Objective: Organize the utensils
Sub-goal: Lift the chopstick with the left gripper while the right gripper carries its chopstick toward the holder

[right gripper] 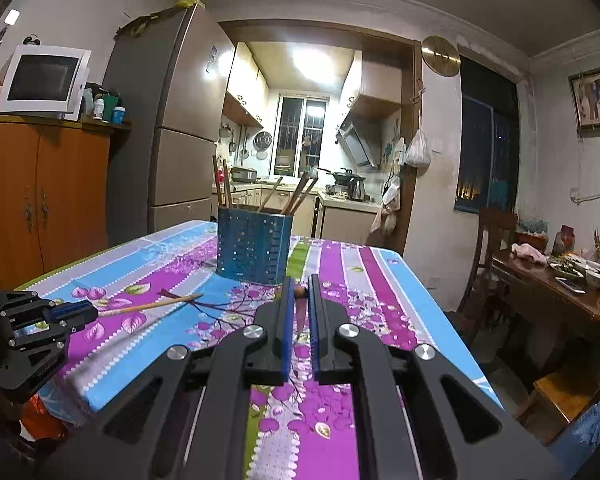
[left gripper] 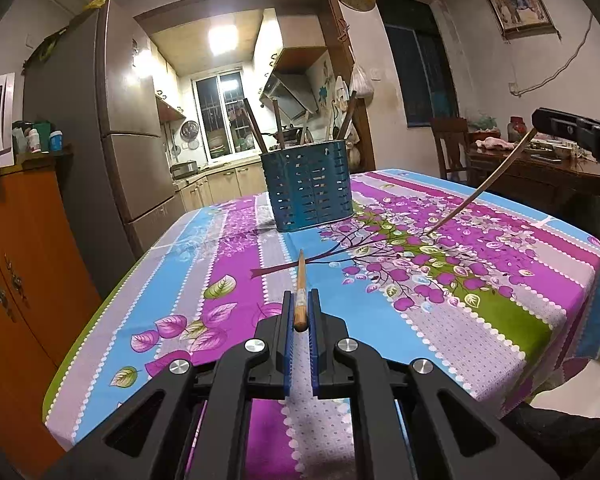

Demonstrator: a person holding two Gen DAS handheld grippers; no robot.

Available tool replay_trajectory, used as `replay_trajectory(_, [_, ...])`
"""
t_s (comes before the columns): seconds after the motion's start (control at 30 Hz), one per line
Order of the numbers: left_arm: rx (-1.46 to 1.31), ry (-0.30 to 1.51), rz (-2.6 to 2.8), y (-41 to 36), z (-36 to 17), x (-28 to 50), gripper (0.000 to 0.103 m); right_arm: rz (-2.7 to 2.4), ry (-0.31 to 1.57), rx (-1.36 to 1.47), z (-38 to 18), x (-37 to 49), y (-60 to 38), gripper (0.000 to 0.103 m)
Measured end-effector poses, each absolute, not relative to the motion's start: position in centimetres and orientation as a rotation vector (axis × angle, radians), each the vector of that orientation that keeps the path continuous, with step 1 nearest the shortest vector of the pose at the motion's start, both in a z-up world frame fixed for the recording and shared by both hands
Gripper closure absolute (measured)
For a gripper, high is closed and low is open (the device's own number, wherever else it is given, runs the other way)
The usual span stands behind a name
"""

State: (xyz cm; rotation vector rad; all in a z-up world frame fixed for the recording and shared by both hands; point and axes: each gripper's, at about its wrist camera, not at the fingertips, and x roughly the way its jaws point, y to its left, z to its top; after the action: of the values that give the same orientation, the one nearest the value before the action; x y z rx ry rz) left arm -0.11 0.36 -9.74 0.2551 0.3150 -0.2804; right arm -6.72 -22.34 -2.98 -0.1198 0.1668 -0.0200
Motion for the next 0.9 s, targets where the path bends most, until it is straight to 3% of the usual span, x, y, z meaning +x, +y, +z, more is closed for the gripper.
replay_trajectory(0.9, [0.254,0.320,-0.285,-0.2,-8.2,0.7,0.095,0.019,0.219,0.023,-0.8,-5.0,-25.5,0.098])
